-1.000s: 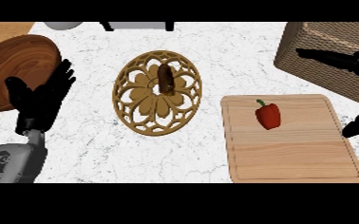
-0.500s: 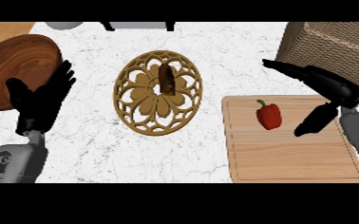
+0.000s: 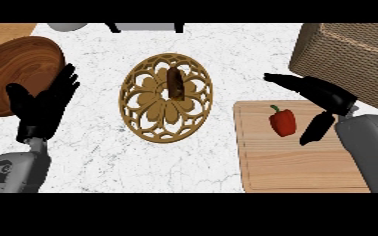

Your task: Pick the bell pepper from the cutting board and place it in the basket

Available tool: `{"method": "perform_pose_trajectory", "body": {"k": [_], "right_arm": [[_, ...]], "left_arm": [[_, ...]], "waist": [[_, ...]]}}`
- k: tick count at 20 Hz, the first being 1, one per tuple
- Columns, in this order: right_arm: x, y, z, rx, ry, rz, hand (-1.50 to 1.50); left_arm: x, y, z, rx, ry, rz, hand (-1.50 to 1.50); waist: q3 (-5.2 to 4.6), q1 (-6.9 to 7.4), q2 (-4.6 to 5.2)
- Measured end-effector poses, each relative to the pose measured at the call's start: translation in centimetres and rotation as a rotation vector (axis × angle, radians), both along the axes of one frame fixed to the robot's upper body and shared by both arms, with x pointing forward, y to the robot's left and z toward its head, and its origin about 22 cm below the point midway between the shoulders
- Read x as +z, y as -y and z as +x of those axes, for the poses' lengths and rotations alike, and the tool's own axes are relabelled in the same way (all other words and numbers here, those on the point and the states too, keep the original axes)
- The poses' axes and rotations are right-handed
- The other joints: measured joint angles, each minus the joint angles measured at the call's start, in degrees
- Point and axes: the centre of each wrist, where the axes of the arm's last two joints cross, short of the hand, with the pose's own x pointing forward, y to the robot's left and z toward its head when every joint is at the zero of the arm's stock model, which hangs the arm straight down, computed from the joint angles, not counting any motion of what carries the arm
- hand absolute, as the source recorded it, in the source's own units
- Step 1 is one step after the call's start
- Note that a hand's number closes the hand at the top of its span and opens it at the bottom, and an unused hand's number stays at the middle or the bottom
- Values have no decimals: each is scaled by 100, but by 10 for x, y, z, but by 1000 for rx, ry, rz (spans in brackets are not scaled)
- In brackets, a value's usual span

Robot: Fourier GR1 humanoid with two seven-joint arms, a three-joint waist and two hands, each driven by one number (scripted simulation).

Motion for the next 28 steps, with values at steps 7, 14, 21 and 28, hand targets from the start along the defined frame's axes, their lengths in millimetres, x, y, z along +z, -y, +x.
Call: {"method": "perform_pose_trajectory", "body": {"k": [7, 14, 21, 28], "right_arm": [[-12, 6, 7, 19, -3, -15, -150], [-14, 17, 5, 34, -23, 4, -150], [-28, 18, -6, 52, -7, -2, -150], [-44, 13, -6, 55, 7, -51, -150]], "left_arm": [[-3, 4, -1, 5, 0, -1, 0], [3, -3, -1, 3, -2, 1, 0], [2, 2, -4, 7, -5, -2, 0], [7, 2, 4, 0, -3, -4, 0]], "waist": [[0, 2, 1], [-1, -14, -4], [-2, -16, -6], [0, -12, -1]]}}
